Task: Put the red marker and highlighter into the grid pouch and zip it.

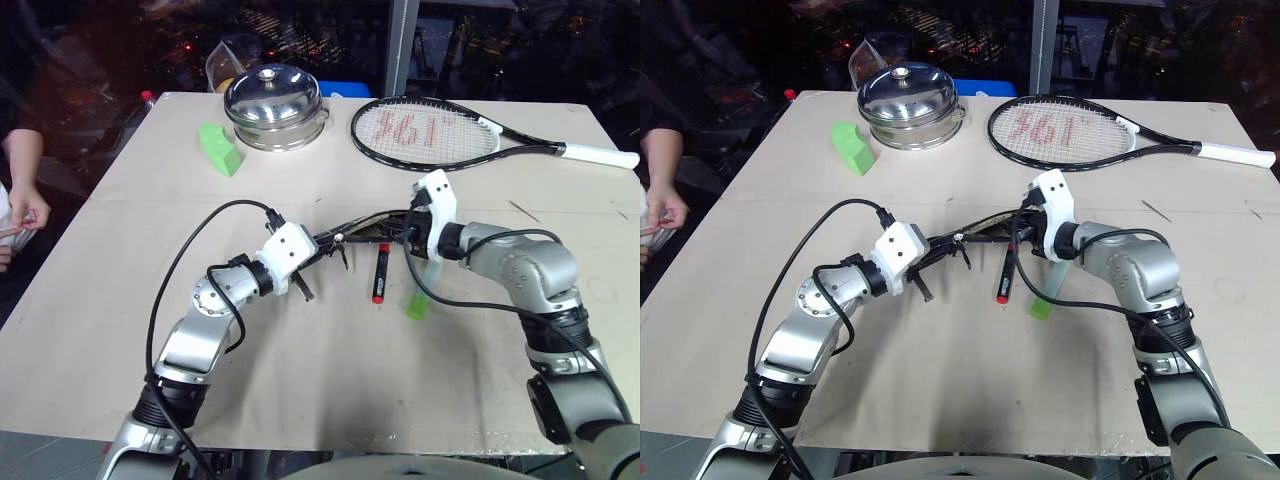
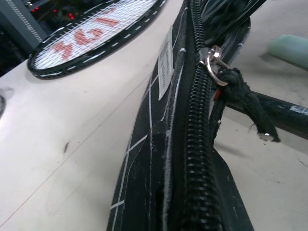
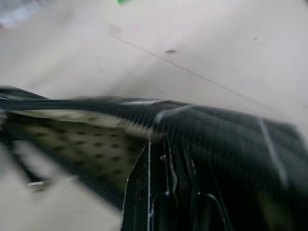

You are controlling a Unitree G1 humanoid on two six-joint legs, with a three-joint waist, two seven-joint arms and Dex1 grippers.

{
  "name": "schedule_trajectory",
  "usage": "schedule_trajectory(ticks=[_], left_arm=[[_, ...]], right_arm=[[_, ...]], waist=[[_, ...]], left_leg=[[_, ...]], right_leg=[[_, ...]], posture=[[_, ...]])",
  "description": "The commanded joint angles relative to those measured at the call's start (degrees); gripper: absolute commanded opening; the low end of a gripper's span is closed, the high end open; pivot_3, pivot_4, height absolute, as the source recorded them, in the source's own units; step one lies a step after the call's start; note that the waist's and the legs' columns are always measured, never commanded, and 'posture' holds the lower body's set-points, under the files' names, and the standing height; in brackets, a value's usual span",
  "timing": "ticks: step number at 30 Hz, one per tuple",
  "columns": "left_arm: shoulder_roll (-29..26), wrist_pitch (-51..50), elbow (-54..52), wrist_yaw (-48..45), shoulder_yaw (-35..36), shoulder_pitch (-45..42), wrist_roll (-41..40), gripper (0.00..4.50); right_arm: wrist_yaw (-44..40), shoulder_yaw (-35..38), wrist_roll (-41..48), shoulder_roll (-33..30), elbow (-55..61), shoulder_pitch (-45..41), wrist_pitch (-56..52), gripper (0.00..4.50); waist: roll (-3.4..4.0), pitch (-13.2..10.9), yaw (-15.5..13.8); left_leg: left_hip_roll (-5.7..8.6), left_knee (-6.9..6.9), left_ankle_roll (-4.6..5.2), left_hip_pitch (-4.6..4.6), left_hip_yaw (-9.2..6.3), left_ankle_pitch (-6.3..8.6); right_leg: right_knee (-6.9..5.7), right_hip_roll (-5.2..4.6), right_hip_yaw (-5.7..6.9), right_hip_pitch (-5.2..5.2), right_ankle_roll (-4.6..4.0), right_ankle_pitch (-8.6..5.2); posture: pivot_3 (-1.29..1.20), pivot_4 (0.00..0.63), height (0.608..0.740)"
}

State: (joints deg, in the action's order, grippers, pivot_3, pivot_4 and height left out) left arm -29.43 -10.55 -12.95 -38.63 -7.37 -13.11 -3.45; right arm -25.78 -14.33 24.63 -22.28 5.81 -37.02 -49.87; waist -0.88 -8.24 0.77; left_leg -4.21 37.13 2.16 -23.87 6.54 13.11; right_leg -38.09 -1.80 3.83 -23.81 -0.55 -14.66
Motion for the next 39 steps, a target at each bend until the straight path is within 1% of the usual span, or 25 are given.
schedule_trajectory(ticks=[1,2,3,5,6,7,9,10,11,13,15,16,19,22,24,26,28,29,32,36,37,38,39], left_arm=[[-0.38,0.43,-2.21,0.23,0.31,-0.27,0.39,0.0],[-0.72,0.21,-1.9,0.17,0.23,-0.55,0.79,0.0],[-0.92,0.14,-1.53,0.09,0.18,-0.8,1.04,0.0],[-1.32,0.28,-0.59,-0.2,-0.22,-1.24,1.82,0.0],[-1.38,0.44,-0.28,-0.29,-0.34,-1.36,2.06,0.0],[-1.33,0.47,-0.12,-0.29,-0.34,-1.41,2.2,0.0],[-1.49,0.29,-0.06,-0.16,-0.08,-1.19,2.53,0.0],[-1.59,0.2,-0.17,-0.04,0.09,-0.94,2.7,0.0],[-1.68,0.06,-0.37,0.18,0.31,-0.59,2.85,0.0],[-2.16,0.28,-0.28,0.79,1.34,0.63,3.13,0.0],[-2.53,0.47,-0.24,1.45,2.35,1.9,3.32,0.0],[-2.62,0.53,-0.41,1.69,2.61,2.42,3.37,0.0],[-3.0,0.2,-0.07,3.32,4.59,3.77,3.4,0.0],[-3.05,-0.57,0.58,5.35,6.71,4.24,3.44,0.0],[-3.01,-1.02,1.12,6.28,7.61,4.31,3.58,0.0],[-3.03,-1.13,1.16,6.6,7.88,4.47,3.65,0.0],[-3.07,-1.18,0.97,6.5,7.87,4.56,3.55,0.0],[-3.09,-1.24,0.88,6.44,7.85,4.58,3.42,0.0],[-3.22,-1.2,0.92,6.07,7.65,4.49,3.21,0.0],[-3.29,-0.92,1.13,5.78,7.35,4.21,3.27,0.0],[-3.32,-0.81,1.14,5.7,7.27,4.11,3.33,0.0],[-3.3,-0.69,1.21,5.69,7.19,3.97,3.4,0.0],[-3.22,-0.55,1.37,5.74,7.07,3.86,3.5,0.0]], right_arm=[[-2.44,-13.5,-16.44,-3.51,0.8,-2.64,16.39,0.05],[-3.59,-20.04,-24.44,-5.46,-0.8,-4.67,23.33,0.05],[-5.29,-24.94,-30.39,-6.78,-2.57,-6.73,28.59,0.05],[-8.96,-28.49,-34.87,-7.49,-5.43,-9.43,36.38,0.05],[-9.67,-28.59,-35.82,-7.22,-6.63,-9.95,38.79,0.56],[-10.34,-28.65,-36.83,-7.05,-7.63,-10.28,40.7,0.85],[-11.06,-28.46,-39.73,-7.32,-9.34,-10.62,42.96,1.81],[-11.88,-28.24,-40.82,-7.98,-9.58,-10.58,43.37,2.08],[-12.37,-27.78,-41.94,-8.82,-9.48,-10.38,43.72,2.52],[-13.15,-24.56,-42.84,-11.07,-7.21,-8.77,42.95,3.28],[-14.28,-19.19,-39.51,-11.89,-2.71,-5.81,38.99,4.13],[-14.83,-16.99,-37.88,-11.76,-0.68,-4.46,37.13,4.48],[-15.96,-7.2,-29.74,-10.42,11.73,1.73,23.45,4.48],[-15.27,-0.52,-22.76,-6.45,22.93,6.1,3.3,4.48],[-13.94,0.78,-20.58,-4.49,27.55,8.01,-8.85,4.48],[-11.13,1.04,-20.33,-2.37,29.53,8.86,-17.12,4.48],[-6.35,1.75,-20.73,2.99,28.92,9.48,-24.15,4.48],[-4.35,1.57,-21.06,5.02,28.33,9.63,-26.6,4.48],[-0.29,-1.83,-21.69,7.98,25.14,8.91,-30.42,4.48],[3.68,-4.1,-21.69,11.76,17.57,7.49,-31.76,4.48],[4.05,-4.34,-21.53,12.35,15.84,7.07,-32.02,3.99],[4.59,-5.23,-21.74,12.01,14.19,6.49,-32.2,3.83],[4.88,-5.97,-21.8,11.57,12.97,5.96,-32.17,3.38]], waist=[[0.0,0.0,0.01],[0.01,-0.01,0.05],[0.04,-0.03,0.15],[0.08,-0.08,0.28],[0.06,-0.09,0.2],[0.05,-0.1,0.13],[0.04,-0.1,-0.02],[0.01,-0.12,-0.14],[0.0,-0.13,-0.13],[-0.01,-0.14,-0.08],[-0.03,-0.14,-0.11],[-0.04,-0.15,-0.06],[-0.05,-0.16,0.02],[-0.05,-0.17,0.1],[-0.06,-0.16,-0.02],[-0.06,-0.16,-0.07],[-0.06,-0.16,-0.04],[-0.06,-0.16,0.0],[-0.06,-0.16,0.0],[-0.06,-0.16,0.04],[-0.08,-0.15,0.07],[-0.08,-0.15,0.07],[-0.08,-0.14,0.05]], left_leg=[[0.0,-0.01,0.0,0.0,0.0,0.0],[0.0,-0.01,0.0,0.0,0.0,0.0],[0.0,-0.01,0.0,0.0,0.02,0.0],[0.0,0.0,0.0,0.0,0.09,0.0],[-0.01,0.0,0.0,0.0,0.1,0.0],[-0.02,0.0,-0.01,0.0,0.08,-0.01],[-0.04,0.0,-0.02,0.0,0.11,-0.01],[-0.04,0.0,-0.03,-0.01,0.11,-0.02],[-0.03,0.02,-0.2,-0.02,0.16,-0.12],[-0.02,0.04,-0.22,-0.02,0.21,-0.13],[-0.02,0.04,-0.22,-0.01,0.21,-0.13],[-0.02,0.04,-0.23,-0.01,0.21,-0.13],[-0.07,0.0,-0.23,0.05,0.2,-0.13],[-0.09,0.0,-0.16,0.06,0.17,-0.08],[-0.1,0.03,-0.03,0.06,0.13,-0.01],[-0.09,0.05,-0.03,0.06,0.11,-0.01],[-0.06,0.06,-0.02,0.04,0.12,0.0],[-0.05,0.07,-0.02,0.04,0.12,0.0],[-0.04,0.06,-0.02,0.01,0.12,-0.01],[-0.02,0.06,-0.02,0.01,0.13,0.0],[-0.01,0.05,-0.02,0.02,0.13,-0.01],[-0.02,0.05,-0.02,0.03,0.12,-0.01],[-0.02,0.05,-0.02,0.04,0.12,-0.01]], right_leg=[[0.01,0.0,0.0,0.0,0.02,-0.01],[0.01,0.0,0.0,-0.01,0.03,-0.02],[0.0,0.0,-0.01,-0.04,0.06,-0.03],[-0.01,0.01,-0.07,-0.12,0.11,-0.06],[-0.02,0.04,-0.07,-0.13,0.11,-0.06],[-0.02,0.06,-0.07,-0.12,0.1,-0.06],[-0.03,0.06,-0.08,-0.12,0.06,-0.04],[-0.03,0.05,-0.07,-0.12,0.02,-0.02],[-0.02,0.0,-0.08,-0.11,-0.09,0.05],[-0.02,-0.06,-0.09,-0.11,-0.09,0.06],[-0.01,-0.06,-0.09,-0.11,-0.1,0.06],[-0.02,-0.06,-0.09,-0.11,-0.12,0.07],[-0.09,-0.02,-0.11,-0.11,-0.13,0.07],[-0.17,-0.02,-0.11,-0.12,-0.14,0.07],[-0.19,-0.02,-0.08,-0.12,-0.14,0.07],[-0.2,-0.05,-0.07,-0.11,-0.15,0.07],[-0.2,-0.09,-0.07,-0.11,-0.16,0.07],[-0.2,-0.1,-0.07,-0.12,-0.16,0.07],[-0.22,-0.09,-0.07,-0.16,-0.16,0.07],[-0.22,-0.09,-0.06,-0.17,-0.16,0.07],[-0.22,-0.09,-0.06,-0.16,-0.16,0.07],[-0.22,-0.07,-0.06,-0.16,-0.15,0.07],[-0.22,-0.06,-0.05,-0.15,-0.15,0.07]], posture=[[0.0,0.15,0.74],[0.0,0.15,0.74],[0.0,0.15,0.74],[0.0,0.15,0.74],[0.0,0.15,0.74],[0.0,0.15,0.74],[0.0,0.15,0.74],[0.0,0.15,0.74],[0.0,0.15,0.74],[0.0,0.15,0.74],[0.0,0.15,0.74],[0.0,0.15,0.74],[0.0,0.15,0.74],[0.0,0.15,0.74],[0.0,0.15,0.74],[0.0,0.15,0.74],[0.0,0.15,0.74],[0.0,0.15,0.74],[0.0,0.15,0.74],[0.0,0.15,0.74],[0.0,0.15,0.74],[0.0,0.15,0.74],[0.0,0.15,0.74]])
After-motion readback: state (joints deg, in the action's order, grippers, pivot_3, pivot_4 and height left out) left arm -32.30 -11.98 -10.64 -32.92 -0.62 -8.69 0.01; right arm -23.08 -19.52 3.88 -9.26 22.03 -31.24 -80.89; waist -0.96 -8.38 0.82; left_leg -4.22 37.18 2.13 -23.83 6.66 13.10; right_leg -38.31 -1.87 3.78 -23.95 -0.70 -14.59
